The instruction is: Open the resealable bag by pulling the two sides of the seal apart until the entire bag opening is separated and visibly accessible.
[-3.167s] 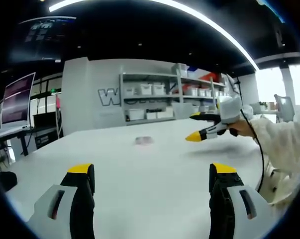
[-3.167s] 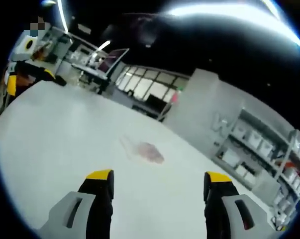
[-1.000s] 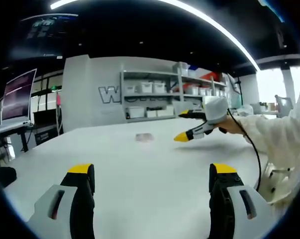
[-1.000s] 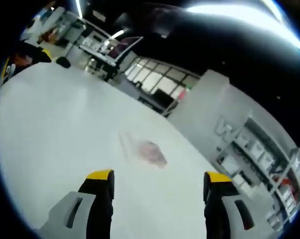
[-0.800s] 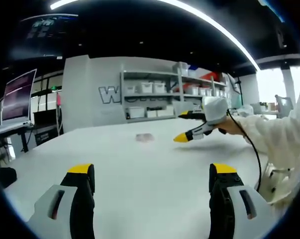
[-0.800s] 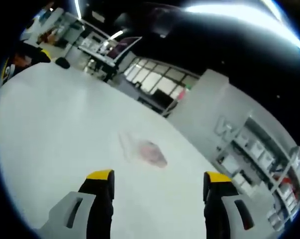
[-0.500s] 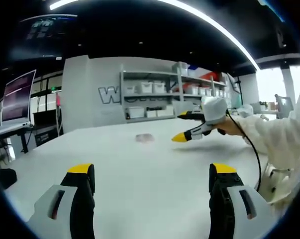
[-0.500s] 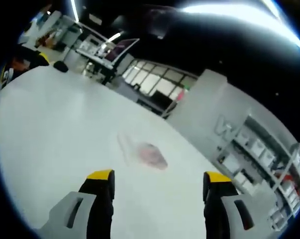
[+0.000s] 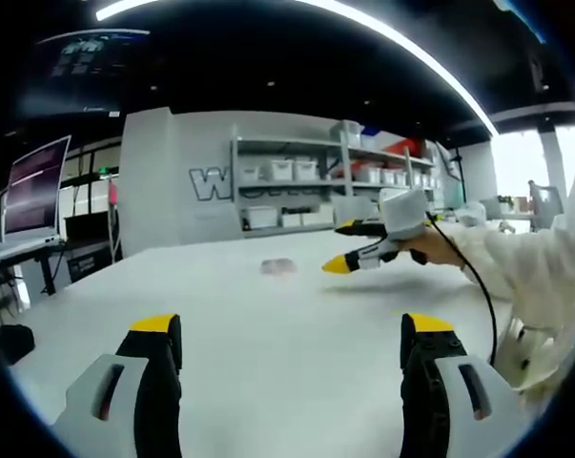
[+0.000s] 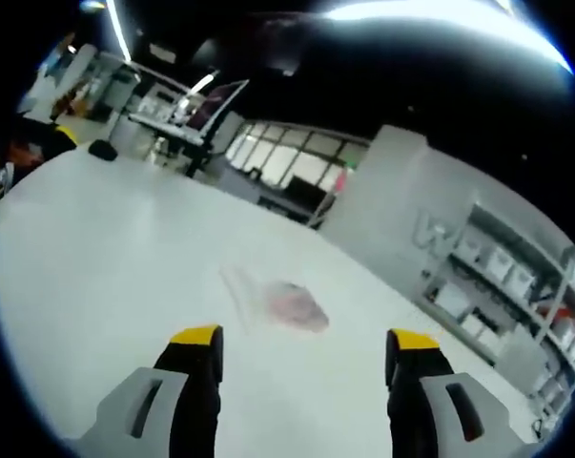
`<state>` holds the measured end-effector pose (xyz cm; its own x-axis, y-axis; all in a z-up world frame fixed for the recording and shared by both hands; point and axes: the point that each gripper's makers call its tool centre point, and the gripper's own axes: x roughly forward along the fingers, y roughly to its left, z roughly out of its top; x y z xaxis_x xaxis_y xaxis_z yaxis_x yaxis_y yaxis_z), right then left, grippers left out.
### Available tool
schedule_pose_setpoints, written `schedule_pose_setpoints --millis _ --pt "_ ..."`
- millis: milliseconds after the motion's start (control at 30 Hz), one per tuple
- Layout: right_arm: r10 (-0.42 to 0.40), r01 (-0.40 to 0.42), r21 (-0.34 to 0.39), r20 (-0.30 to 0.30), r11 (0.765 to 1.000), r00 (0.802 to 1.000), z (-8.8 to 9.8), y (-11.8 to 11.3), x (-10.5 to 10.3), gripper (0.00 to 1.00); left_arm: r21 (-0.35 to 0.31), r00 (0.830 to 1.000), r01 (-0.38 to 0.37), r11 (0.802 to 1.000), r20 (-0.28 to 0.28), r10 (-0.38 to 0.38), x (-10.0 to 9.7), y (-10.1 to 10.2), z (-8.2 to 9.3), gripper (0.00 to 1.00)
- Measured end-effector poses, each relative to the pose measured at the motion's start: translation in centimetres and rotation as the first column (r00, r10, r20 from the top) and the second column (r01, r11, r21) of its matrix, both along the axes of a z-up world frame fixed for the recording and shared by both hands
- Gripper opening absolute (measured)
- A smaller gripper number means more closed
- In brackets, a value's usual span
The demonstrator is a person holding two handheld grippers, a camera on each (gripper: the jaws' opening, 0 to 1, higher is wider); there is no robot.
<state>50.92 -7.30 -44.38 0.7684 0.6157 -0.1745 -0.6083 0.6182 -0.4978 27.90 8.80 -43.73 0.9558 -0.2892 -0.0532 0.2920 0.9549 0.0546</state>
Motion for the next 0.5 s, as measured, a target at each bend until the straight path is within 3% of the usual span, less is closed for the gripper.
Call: schedule_pose_setpoints --millis 367,500 --pt "-0.021 0.024 0.076 -0.035 0.997 0.999 0.06 -0.13 0.59 0.67 -0.001 1.000 -0.006 1.000 -0.004 0.006 -0.03 0.23 -0.17 0.94" --pt "-0.024 0.027 0.073 -0.044 0.997 0.999 -0.29 0.05 0.80 0.66 0.002 1.000 -0.004 1.000 -0.004 0.004 -0.11 0.11 -0.14 0.94"
